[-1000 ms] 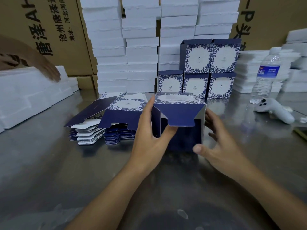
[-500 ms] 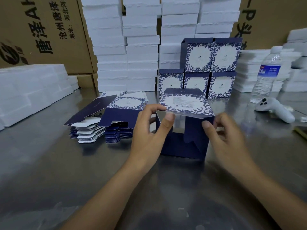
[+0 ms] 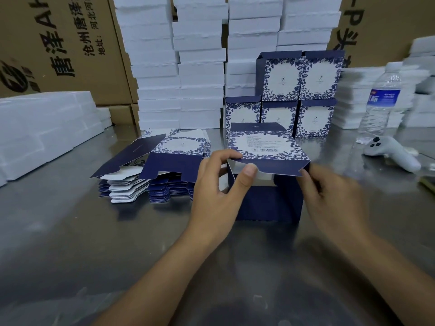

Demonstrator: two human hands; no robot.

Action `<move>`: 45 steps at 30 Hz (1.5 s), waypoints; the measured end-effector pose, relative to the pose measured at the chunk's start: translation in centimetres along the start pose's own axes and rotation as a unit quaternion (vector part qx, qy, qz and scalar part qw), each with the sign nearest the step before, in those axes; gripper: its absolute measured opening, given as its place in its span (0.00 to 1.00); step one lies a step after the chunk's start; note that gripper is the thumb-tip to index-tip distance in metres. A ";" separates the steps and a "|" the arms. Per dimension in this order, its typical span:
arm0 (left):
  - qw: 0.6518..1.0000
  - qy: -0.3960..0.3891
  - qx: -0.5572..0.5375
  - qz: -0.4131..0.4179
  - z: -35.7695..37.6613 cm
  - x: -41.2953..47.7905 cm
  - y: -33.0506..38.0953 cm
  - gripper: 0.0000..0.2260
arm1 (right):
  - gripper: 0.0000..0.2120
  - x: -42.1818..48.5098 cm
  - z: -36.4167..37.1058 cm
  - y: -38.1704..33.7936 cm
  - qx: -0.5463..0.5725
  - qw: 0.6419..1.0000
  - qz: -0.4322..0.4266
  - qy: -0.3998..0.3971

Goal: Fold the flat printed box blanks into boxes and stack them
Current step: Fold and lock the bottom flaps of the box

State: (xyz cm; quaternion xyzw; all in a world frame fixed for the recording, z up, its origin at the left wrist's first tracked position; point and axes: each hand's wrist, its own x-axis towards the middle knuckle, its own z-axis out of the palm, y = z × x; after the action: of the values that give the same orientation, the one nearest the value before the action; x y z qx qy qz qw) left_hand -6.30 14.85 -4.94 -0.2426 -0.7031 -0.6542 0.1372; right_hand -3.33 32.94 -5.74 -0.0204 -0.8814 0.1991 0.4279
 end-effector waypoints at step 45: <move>0.988 0.106 -0.081 -0.071 -1.2 1.3 0.7 0.18 | 0.22 -0.6 1.0 0.7 -0.060 0.975 -0.010 -0.214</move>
State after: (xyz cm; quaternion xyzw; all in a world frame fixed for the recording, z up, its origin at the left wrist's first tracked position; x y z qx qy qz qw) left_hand -7.14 13.84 -3.55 -0.1315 -0.6447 -0.7390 0.1443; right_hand -3.78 33.16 -7.04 0.0055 -0.9630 0.1415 0.2295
